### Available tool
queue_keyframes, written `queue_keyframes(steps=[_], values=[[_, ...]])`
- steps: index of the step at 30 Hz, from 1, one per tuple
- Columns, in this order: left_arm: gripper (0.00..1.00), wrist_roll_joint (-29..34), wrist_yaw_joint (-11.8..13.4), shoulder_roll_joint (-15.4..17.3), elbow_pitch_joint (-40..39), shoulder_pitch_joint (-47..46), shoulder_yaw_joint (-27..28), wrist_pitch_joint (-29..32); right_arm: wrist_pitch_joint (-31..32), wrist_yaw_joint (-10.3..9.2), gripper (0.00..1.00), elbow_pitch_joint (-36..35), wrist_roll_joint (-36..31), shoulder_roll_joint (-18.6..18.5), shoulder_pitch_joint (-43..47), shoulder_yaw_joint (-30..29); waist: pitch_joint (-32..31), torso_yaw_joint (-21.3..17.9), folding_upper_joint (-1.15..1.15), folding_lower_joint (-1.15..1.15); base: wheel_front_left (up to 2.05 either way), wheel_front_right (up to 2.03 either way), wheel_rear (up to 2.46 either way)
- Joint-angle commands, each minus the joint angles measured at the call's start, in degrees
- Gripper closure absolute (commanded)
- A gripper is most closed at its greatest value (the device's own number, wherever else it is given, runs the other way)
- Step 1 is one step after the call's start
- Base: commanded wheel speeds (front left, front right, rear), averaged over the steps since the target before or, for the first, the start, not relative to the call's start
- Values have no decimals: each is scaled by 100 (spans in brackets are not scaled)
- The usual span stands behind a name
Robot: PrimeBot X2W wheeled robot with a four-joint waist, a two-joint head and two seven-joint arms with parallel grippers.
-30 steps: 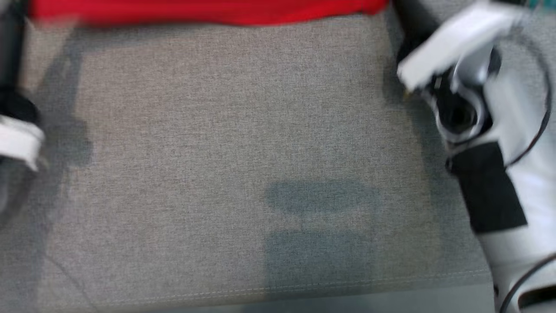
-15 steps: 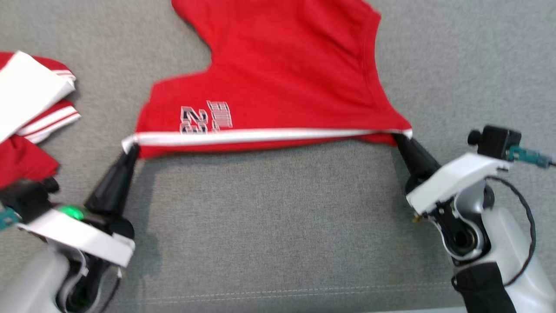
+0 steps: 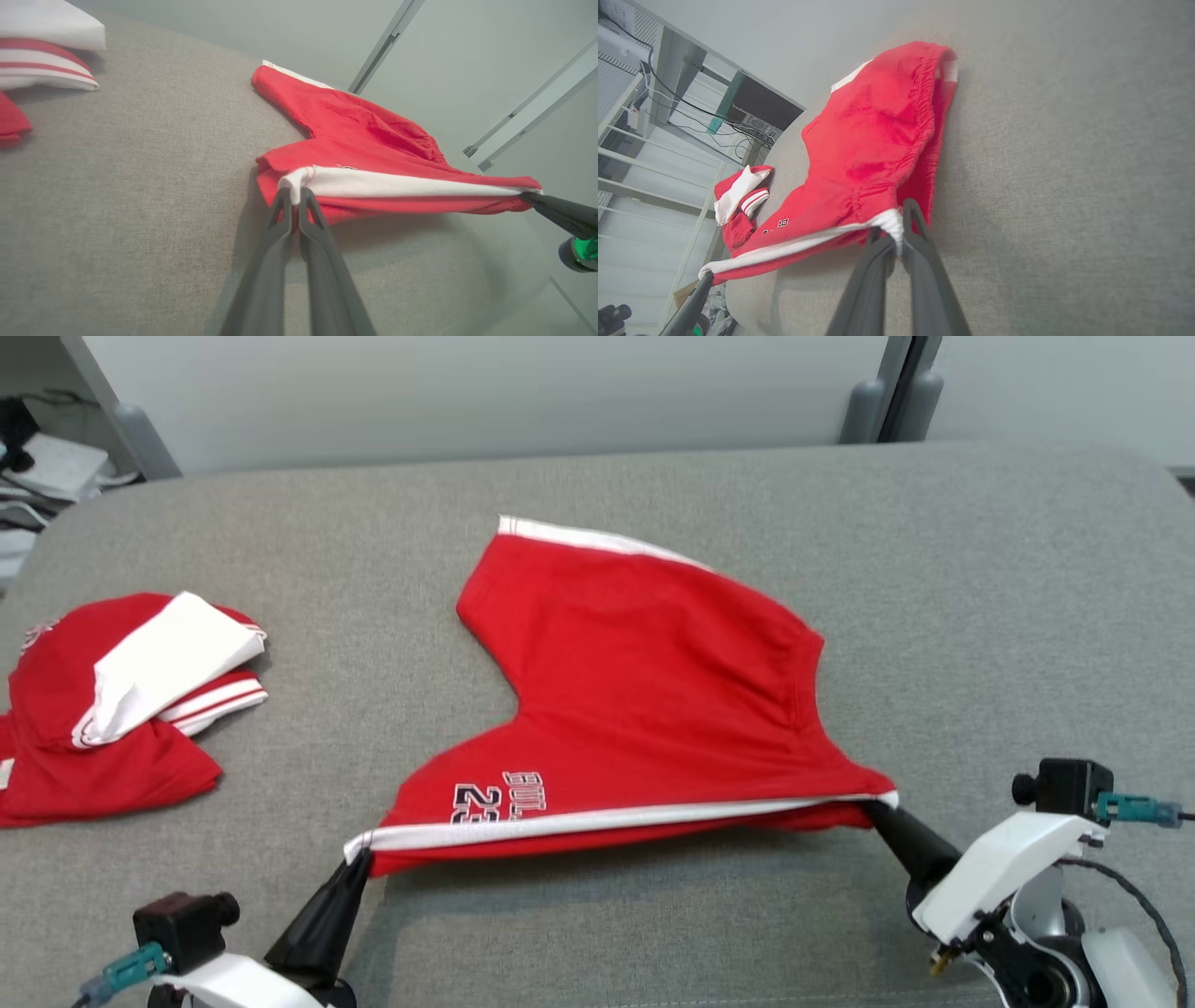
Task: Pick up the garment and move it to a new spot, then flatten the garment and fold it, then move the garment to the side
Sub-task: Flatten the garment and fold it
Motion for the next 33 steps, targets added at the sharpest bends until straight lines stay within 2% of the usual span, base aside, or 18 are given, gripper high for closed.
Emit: queue_keyframes(steps=[1,5,7,9,10,11,14,16,18,20,21,22,24,26,29,33], values=[[100,41,26,159,-16,6,251,-53,111,-16,100,-296,187,-124,81,113,-225,-24,0,0,0,0,0],[100,-36,26,305,-76,156,39,-53,439,-16,100,-586,357,-236,290,263,-251,-34,0,0,0,0,0],[100,-120,26,608,-178,139,-320,-53,735,-16,100,-864,445,-256,405,382,-174,-34,0,0,0,0,0],[100,-481,26,981,-292,5,-704,-11,1070,-16,100,-1151,423,-234,473,461,-9,-21,0,0,0,0,0],[100,-825,26,1480,-568,-306,-1111,385,1551,-16,100,-1387,283,-119,486,553,244,-8,0,0,0,0,0],[100,-825,26,1480,-568,-306,-1111,385,1551,-16,100,-1387,283,-119,486,553,244,-8,0,0,0,0,0],[100,-1461,26,2288,-1224,-1025,-1553,1167,2443,-16,100,-1682,26,158,296,579,747,22,0,0,0,0,0],[100,-2255,26,2766,-1641,-1561,-1730,2040,2942,-16,100,-1757,-234,288,-64,431,1151,23,0,0,0,0,0],[100,-3223,26,3153,-1774,-2087,-1670,3108,3091,-16,100,-1600,-475,319,-683,279,1580,-10,0,0,0,0,0],[100,-3799,26,3395,-1663,-2719,-1288,3726,2556,-16,100,-1248,-425,323,-1611,218,1981,-80,0,0,0,0,0],[100,-3691,26,3462,-1626,-3155,-980,3641,1904,-16,100,-1041,-378,324,-2218,134,2172,-115,0,0,0,0,0],[100,-3492,26,3458,-1537,-3617,-591,3243,1285,-16,100,-767,-290,324,-2842,127,2343,-133,0,0,0,0,0],[100,-2978,26,3373,-1518,-4552,179,2058,-133,-16,100,-191,-626,325,-4175,-6,2622,-152,0,0,0,0,0],[100,-2713,26,3257,-1513,-5177,558,1114,-918,-16,100,420,-807,325,-5241,77,2690,-145,0,0,0,0,0],[100,-2323,26,3379,-1663,-5675,455,366,-1588,-16,100,1189,-997,326,-6318,195,2625,-169,0,0,0,0,0],[100,-2305,26,3505,-1582,-5720,91,-13,-1629,-16,100,2249,-1088,326,-6792,302,2735,-224,0,0,0,0,0]])
